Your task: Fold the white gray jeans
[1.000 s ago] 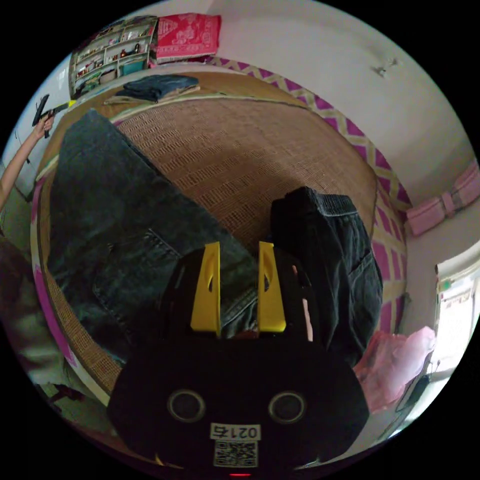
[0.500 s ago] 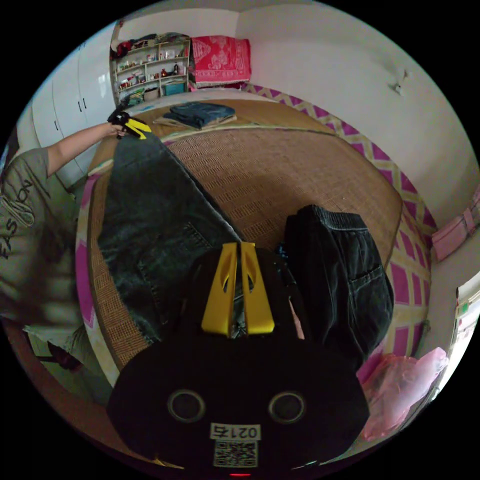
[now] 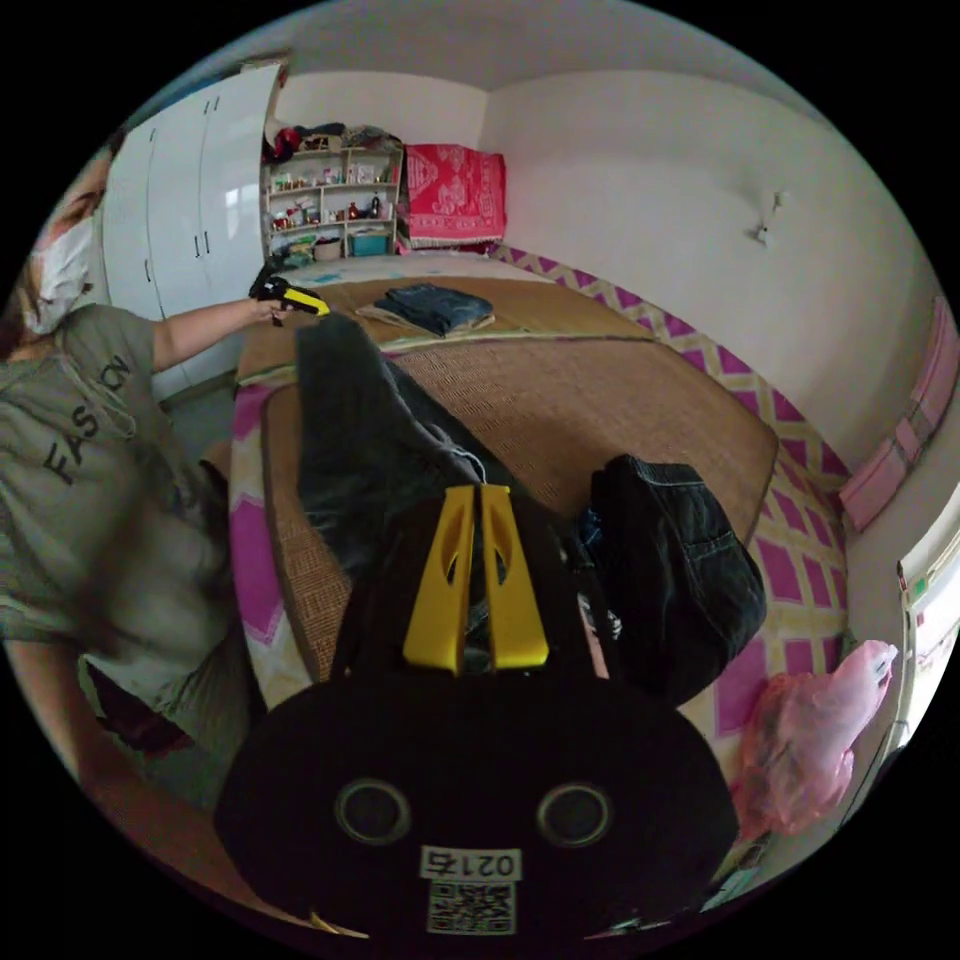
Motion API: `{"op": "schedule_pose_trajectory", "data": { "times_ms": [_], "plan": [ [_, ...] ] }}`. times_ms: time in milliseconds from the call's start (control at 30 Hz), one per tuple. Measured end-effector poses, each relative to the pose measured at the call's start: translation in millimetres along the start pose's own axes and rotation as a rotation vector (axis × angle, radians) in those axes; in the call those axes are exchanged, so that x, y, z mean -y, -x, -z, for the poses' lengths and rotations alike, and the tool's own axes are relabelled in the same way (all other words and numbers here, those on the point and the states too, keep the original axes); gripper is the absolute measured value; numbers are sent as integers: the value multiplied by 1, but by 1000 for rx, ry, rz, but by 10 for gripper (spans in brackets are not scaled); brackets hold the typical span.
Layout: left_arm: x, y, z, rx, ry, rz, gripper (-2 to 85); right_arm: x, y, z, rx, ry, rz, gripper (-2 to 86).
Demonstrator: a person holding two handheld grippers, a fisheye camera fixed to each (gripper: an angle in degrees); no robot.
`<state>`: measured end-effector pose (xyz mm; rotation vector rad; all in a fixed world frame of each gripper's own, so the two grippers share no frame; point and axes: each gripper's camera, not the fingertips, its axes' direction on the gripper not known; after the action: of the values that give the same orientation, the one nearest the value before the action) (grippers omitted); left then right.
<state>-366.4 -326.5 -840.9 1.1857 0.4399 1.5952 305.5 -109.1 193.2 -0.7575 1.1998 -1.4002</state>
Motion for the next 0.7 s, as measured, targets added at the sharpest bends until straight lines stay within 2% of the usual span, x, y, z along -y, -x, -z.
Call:
{"op": "schedule_pose_trajectory", "data": {
  "times_ms": [133,233,367,433,600,700],
  "plan": [
    [-63,-22,105,-86,-237,56,-9,-57,53,63,42,-94,25,-8],
    [-115,-51,149,-186,-262,60,-10,-111,91,86,132,-115,12,-9],
    [-177,-83,149,-264,-151,116,-10,-174,124,66,222,4,-69,-9],
    [-215,-93,125,-294,-78,226,-10,-209,135,38,258,62,-143,-8],
    [-265,-86,94,-321,-123,457,-8,-256,125,10,326,-11,-303,-7],
    [-274,-78,102,-350,-175,505,-5,-265,123,12,332,-24,-319,-6]
  ]
}}
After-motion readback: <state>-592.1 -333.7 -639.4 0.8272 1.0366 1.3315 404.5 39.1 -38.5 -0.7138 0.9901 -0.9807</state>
